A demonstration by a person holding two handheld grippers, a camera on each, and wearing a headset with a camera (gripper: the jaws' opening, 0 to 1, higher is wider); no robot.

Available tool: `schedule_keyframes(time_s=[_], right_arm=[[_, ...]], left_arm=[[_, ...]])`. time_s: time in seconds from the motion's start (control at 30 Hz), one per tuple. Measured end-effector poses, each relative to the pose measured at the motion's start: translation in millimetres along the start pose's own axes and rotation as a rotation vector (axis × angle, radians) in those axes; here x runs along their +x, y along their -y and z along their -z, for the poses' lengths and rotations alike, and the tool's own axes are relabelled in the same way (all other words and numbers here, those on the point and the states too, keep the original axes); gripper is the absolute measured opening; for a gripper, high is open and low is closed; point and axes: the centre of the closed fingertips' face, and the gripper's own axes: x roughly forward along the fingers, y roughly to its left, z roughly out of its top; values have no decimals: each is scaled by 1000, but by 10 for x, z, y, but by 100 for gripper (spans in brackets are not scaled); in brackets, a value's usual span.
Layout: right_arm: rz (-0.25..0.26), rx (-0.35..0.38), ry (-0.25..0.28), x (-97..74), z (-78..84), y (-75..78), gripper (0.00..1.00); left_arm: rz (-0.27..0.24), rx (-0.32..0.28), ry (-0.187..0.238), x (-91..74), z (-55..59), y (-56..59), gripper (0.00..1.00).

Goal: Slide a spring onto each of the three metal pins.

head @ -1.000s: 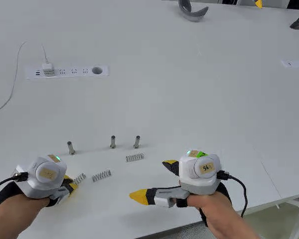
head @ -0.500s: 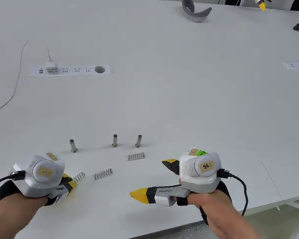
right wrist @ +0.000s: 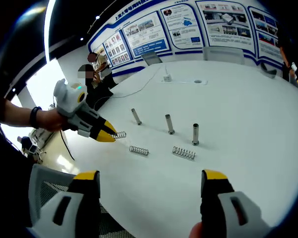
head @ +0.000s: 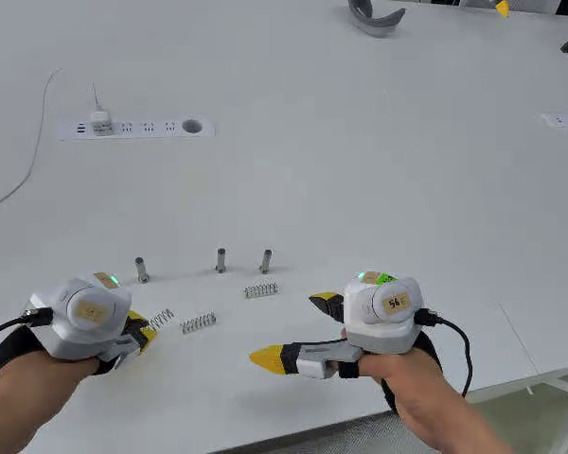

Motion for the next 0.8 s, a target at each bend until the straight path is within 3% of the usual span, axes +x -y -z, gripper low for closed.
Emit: schedule_keyframes(time_s=[0.47,0.8], right_arm=[[-13,26,49,-15,-192,73,80],[-49,30,67,2,-353,53,72]], left_arm=[[11,65,73,-166,-450,126,10],[42,105,107,-170,-661,276,10]])
